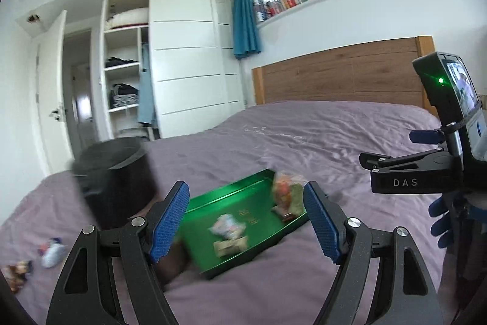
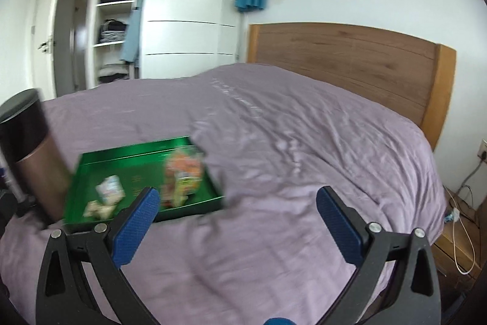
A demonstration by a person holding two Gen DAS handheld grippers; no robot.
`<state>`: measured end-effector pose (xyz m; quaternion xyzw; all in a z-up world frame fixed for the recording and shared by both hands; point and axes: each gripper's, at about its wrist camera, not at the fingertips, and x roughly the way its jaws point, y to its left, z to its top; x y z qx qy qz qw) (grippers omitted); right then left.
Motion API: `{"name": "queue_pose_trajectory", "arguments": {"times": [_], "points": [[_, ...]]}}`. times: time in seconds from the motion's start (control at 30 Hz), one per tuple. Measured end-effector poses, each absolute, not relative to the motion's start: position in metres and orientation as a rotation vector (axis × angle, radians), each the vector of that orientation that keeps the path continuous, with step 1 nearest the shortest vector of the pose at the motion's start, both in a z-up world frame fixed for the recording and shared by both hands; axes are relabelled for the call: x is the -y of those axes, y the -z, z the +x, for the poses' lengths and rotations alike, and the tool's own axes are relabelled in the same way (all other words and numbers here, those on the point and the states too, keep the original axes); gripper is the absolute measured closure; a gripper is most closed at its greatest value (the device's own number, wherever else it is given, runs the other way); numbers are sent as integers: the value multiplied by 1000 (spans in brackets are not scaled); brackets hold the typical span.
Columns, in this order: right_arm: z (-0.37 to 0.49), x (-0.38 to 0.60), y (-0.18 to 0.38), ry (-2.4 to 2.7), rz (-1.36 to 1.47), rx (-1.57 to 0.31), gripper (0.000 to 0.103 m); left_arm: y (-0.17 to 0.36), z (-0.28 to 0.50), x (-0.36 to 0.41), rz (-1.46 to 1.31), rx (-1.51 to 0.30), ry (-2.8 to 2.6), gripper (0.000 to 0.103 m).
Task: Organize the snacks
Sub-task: 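Move both open tools away from the tray back to the remaining snacks, then lower the left tool onto the brown oat-chip bag while the right tool approaches the white Baicao bag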
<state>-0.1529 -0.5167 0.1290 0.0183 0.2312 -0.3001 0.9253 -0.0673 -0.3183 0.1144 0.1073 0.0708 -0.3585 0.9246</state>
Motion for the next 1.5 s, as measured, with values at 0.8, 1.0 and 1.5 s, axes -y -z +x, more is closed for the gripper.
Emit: {"name": "queue_pose_trajectory", "arguments": {"times": [0.8,1.0,1.5], "points": [[-64,240,-143,-55,-2,-431,0,-82,16,60,198,-424,1,31],[-35,207,-119,-127,26,-469,0,-60,36,13,214,-473,-155,31],[58,173,-66,-149,62,-576,0,-33,134,-66,-31,-608,-264,31]]}}
